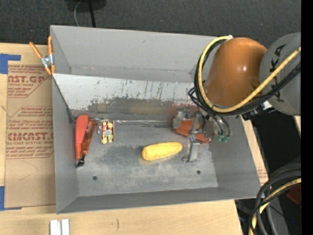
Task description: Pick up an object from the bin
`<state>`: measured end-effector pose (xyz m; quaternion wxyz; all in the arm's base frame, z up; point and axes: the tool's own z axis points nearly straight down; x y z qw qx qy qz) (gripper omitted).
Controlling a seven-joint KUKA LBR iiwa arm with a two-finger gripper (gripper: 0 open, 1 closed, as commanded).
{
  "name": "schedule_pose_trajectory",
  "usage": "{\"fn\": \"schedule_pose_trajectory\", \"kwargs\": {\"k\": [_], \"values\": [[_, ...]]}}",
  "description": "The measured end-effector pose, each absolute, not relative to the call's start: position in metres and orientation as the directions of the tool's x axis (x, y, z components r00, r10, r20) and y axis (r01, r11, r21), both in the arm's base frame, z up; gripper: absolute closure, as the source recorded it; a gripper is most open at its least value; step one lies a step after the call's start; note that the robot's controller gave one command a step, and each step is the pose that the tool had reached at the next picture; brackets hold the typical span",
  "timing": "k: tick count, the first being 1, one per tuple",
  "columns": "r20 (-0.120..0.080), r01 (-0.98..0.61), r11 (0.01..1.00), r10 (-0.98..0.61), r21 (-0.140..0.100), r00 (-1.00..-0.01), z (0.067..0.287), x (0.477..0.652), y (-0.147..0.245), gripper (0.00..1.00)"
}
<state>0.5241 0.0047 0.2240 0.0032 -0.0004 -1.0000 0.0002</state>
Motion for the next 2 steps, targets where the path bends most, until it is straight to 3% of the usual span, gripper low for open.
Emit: {"fn": "schedule_pose_trajectory", "kwargs": {"k": [1, 2], "values": [[-0.002, 0.001, 1.0, 0.001, 0.0, -1.0, 0.229, 0.525, 0.005, 0.0], [-0.005, -0.02, 1.0, -0.02, -0.001, -1.0, 0.165, 0.534, 0.008, 0.0]]}}
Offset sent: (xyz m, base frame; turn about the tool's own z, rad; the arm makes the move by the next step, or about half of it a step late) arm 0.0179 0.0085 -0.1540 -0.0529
